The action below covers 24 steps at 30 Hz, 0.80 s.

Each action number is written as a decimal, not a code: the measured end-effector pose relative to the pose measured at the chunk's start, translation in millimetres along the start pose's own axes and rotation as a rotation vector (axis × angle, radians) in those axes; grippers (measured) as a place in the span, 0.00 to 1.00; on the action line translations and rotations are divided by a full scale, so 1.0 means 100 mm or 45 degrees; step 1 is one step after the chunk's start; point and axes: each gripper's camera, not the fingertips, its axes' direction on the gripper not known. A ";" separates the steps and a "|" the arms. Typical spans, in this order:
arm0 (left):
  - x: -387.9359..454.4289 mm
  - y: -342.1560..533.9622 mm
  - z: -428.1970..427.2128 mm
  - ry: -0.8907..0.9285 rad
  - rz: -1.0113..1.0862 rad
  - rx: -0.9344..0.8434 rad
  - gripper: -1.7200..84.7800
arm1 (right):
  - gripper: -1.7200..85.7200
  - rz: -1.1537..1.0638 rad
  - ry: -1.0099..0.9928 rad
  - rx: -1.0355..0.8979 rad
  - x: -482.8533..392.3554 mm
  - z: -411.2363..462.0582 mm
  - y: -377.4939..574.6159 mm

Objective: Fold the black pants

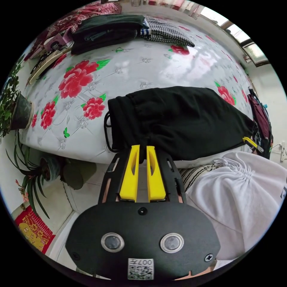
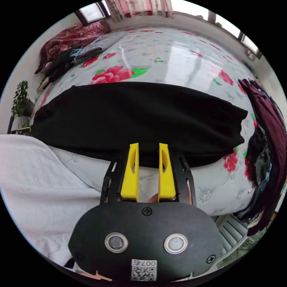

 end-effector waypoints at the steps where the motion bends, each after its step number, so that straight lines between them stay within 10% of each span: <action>1: -0.01 0.02 -0.10 0.014 0.005 0.037 0.07 | 0.07 0.001 0.004 -0.010 0.01 0.01 -0.01; 14: -0.41 0.35 -0.19 0.021 0.100 0.060 0.07 | 0.02 0.082 -0.029 0.057 0.19 -0.18 0.42; 24: -0.85 0.34 0.16 0.168 -0.147 0.058 0.09 | 0.10 0.772 -0.315 0.395 1.14 -0.22 1.12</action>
